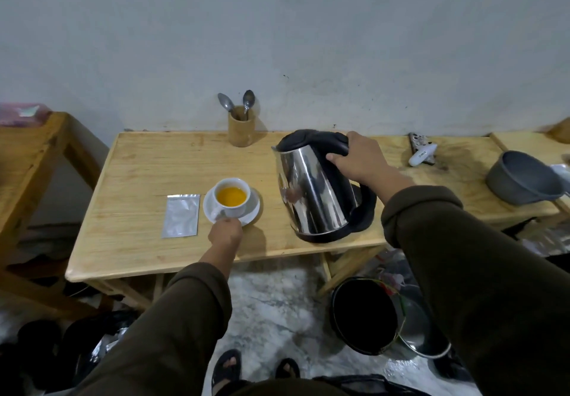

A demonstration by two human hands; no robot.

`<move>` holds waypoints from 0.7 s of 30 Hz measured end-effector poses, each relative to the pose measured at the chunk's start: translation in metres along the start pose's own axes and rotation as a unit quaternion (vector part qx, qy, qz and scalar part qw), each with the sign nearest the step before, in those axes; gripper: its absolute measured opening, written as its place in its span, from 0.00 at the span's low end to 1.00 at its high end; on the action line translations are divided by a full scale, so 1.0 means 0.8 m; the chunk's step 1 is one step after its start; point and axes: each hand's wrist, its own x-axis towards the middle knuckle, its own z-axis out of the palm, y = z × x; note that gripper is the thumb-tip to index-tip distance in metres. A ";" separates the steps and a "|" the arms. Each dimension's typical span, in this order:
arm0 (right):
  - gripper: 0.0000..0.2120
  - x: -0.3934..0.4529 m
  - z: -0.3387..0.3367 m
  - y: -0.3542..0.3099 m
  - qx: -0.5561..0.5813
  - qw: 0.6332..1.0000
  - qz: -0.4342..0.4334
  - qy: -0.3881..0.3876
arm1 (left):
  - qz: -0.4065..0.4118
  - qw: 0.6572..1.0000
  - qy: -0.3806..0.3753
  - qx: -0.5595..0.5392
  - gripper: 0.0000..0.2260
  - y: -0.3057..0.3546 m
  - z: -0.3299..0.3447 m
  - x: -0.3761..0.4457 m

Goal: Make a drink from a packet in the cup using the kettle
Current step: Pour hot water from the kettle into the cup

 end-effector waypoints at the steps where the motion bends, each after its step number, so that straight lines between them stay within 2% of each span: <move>1: 0.22 -0.003 -0.001 0.012 0.025 0.999 0.014 0.022 | 0.017 0.999 0.006 0.036 0.18 0.001 0.003 -0.002; 7: 0.15 -0.018 0.008 0.073 0.163 0.971 0.096 0.145 | 0.063 0.987 0.028 0.144 0.17 0.001 0.018 -0.007; 12: 0.13 -0.022 0.030 0.110 0.245 0.930 0.157 0.226 | 0.067 0.983 0.031 0.166 0.16 0.008 0.035 -0.021; 15: 0.13 -0.023 0.042 0.126 0.263 0.916 0.172 0.248 | 0.049 0.991 0.018 0.123 0.16 0.006 0.044 -0.014; 21: 0.13 -0.024 0.055 0.150 0.273 0.911 0.177 0.255 | 0.068 0.984 0.047 0.155 0.15 0.007 0.049 -0.020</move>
